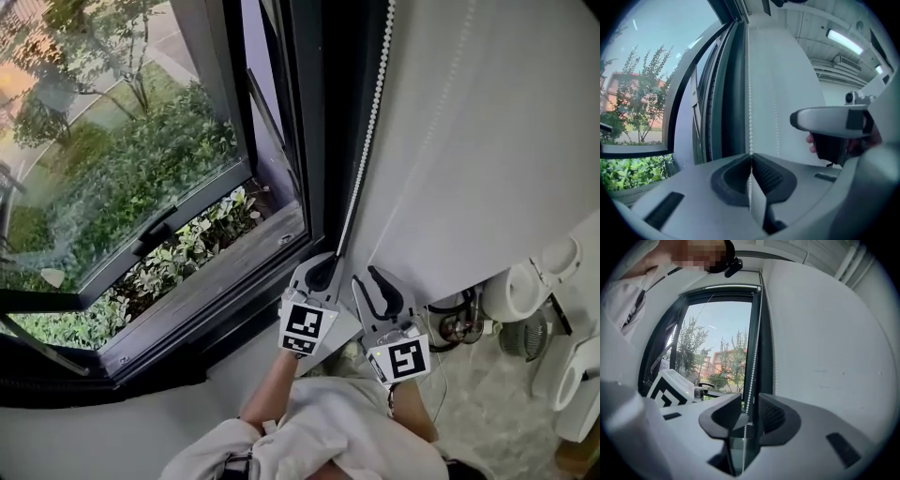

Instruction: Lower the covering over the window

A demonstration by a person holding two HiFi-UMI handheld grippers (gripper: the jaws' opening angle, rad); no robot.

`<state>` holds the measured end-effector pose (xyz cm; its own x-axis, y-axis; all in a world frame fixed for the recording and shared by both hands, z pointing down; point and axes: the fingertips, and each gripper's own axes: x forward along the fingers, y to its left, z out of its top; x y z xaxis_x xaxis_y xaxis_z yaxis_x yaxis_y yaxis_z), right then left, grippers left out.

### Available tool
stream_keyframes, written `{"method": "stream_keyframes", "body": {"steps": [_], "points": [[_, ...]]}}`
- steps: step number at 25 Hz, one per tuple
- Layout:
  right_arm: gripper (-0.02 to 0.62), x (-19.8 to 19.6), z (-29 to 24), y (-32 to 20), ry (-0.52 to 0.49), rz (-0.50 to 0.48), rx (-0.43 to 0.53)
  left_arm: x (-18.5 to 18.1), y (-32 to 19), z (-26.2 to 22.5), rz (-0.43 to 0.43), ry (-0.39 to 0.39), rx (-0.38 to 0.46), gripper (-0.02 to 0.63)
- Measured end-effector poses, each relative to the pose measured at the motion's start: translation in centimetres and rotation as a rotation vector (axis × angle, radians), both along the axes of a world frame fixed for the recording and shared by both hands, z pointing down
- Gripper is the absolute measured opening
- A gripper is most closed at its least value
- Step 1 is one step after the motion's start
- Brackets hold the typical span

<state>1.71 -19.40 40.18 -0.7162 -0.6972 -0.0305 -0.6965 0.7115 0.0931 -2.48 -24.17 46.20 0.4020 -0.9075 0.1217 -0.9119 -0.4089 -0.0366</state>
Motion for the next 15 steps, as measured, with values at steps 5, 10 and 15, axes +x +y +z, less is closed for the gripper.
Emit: {"method": "stream_keyframes", "body": {"steps": [5, 10, 15], "points": [[0.117, -1.1, -2.1, 0.3, -0.007, -0.044, 0.041, 0.3, 2.3, 0.1, 0.06, -0.008, 0.011, 0.02], [0.126, -2.1, -4.5, 0.2, -0.016, -0.084, 0.082, 0.4, 4.4, 0.5, 0.097, 0.01, 0.014, 0.02], [0.124, -3.5, -6.9, 0.2, -0.052, -0.126, 0.121, 0.5, 5.7, 0.7, 0.117, 0.016, 0.017, 0.02]]}}
